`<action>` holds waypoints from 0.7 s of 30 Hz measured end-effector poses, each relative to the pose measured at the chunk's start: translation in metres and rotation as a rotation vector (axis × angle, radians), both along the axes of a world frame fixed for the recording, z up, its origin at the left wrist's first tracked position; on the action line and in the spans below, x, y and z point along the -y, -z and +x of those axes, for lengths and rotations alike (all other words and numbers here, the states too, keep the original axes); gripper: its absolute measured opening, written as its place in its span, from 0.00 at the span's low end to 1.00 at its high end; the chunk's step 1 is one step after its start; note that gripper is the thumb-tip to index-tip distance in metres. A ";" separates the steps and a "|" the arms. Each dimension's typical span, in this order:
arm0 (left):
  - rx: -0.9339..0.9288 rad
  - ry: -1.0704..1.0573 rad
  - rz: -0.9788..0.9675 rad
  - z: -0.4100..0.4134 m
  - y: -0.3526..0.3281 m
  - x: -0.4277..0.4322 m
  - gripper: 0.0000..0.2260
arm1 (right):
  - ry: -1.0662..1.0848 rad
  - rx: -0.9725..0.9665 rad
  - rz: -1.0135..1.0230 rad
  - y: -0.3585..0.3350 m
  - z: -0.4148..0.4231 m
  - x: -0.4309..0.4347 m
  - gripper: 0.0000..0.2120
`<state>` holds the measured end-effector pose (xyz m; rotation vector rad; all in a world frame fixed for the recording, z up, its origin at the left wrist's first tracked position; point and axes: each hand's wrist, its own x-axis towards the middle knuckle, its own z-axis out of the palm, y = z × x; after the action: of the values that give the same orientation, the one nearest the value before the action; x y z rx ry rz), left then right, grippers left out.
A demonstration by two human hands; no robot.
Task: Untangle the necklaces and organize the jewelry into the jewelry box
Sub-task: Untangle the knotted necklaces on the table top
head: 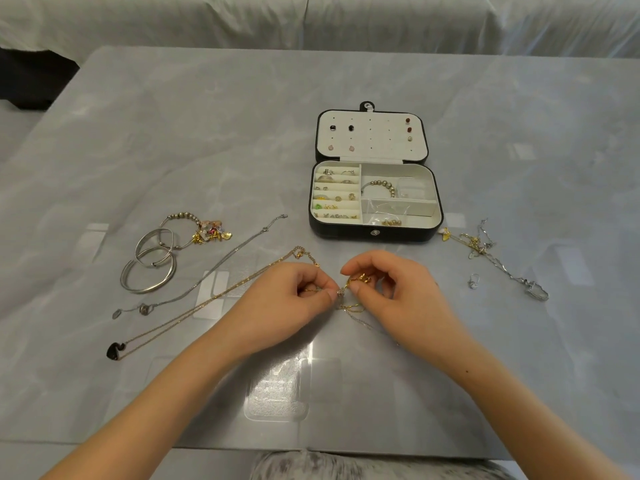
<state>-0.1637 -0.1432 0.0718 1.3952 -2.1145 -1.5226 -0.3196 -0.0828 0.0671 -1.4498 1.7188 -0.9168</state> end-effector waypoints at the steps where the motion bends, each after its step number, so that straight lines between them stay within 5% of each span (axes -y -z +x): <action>1: -0.008 0.000 0.014 0.000 0.000 0.000 0.04 | 0.006 0.003 -0.004 0.000 0.001 0.000 0.10; 5: -0.057 -0.018 0.067 0.001 -0.001 0.001 0.04 | 0.056 0.020 -0.020 0.005 0.002 0.001 0.08; 10: -0.083 -0.046 0.080 0.001 -0.002 0.000 0.05 | 0.067 -0.246 -0.142 0.016 0.001 -0.004 0.02; 14: -0.068 -0.044 0.077 0.000 -0.002 0.000 0.06 | 0.021 -0.285 -0.177 0.020 0.002 -0.008 0.12; 21: -0.080 -0.028 0.048 -0.001 0.000 -0.001 0.04 | 0.003 -0.362 -0.239 0.022 0.004 -0.004 0.12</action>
<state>-0.1645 -0.1419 0.0722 1.3497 -2.0160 -1.6011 -0.3153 -0.0783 0.0453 -1.8634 1.9172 -0.9289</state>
